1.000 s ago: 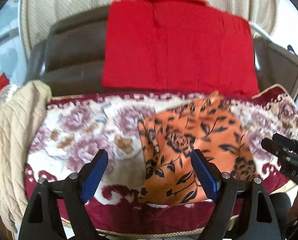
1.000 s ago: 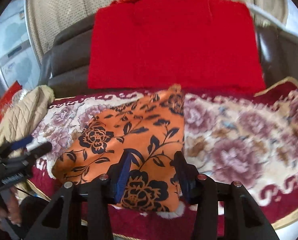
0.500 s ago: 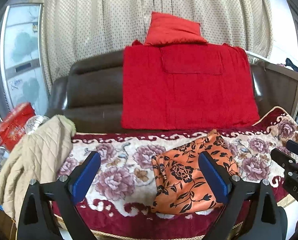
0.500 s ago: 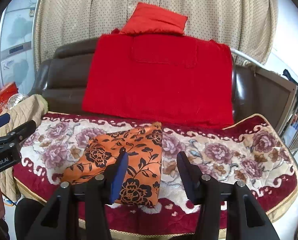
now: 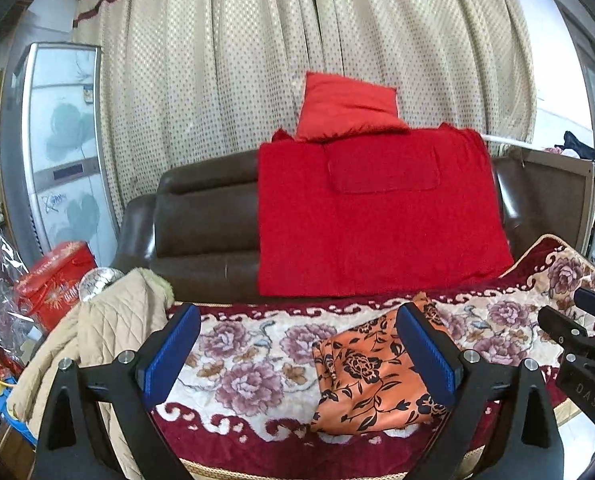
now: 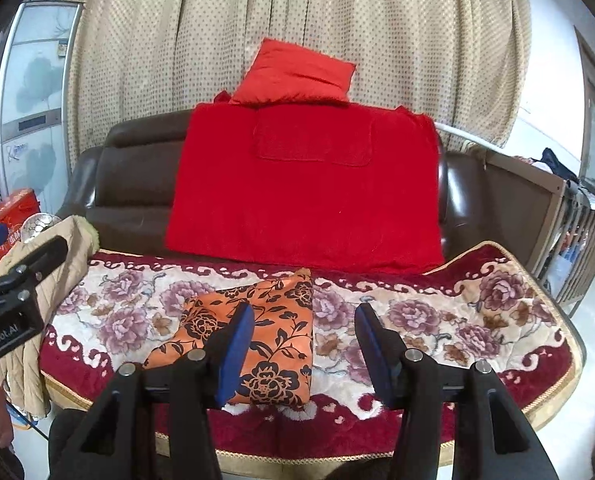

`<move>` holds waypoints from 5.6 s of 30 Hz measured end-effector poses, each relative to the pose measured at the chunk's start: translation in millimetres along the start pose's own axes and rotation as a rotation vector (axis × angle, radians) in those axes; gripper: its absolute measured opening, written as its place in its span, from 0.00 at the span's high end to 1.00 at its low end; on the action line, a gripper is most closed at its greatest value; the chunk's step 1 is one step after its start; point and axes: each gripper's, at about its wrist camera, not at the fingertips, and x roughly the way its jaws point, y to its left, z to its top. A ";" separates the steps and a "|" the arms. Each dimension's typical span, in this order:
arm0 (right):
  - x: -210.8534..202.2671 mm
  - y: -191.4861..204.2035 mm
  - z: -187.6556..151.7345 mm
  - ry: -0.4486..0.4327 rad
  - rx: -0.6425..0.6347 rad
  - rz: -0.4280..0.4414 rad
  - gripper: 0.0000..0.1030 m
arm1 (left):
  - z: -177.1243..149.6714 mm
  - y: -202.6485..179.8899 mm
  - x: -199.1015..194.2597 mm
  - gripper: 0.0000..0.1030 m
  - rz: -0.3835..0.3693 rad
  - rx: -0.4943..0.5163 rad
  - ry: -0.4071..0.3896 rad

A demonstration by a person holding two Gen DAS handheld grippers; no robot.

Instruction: Fold small clothes

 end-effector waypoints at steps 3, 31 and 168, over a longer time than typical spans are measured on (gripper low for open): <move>-12.7 -1.0 1.4 -0.012 0.010 -0.004 0.44 | 3.6 1.5 -11.7 0.05 0.004 -0.001 -0.021; -123.9 9.4 5.7 -0.181 0.013 0.010 0.36 | 20.4 19.9 -105.9 0.04 0.032 -0.043 -0.154; 132.2 47.0 -58.4 0.337 -0.044 0.030 0.34 | -84.8 10.0 122.0 0.01 0.062 0.012 0.339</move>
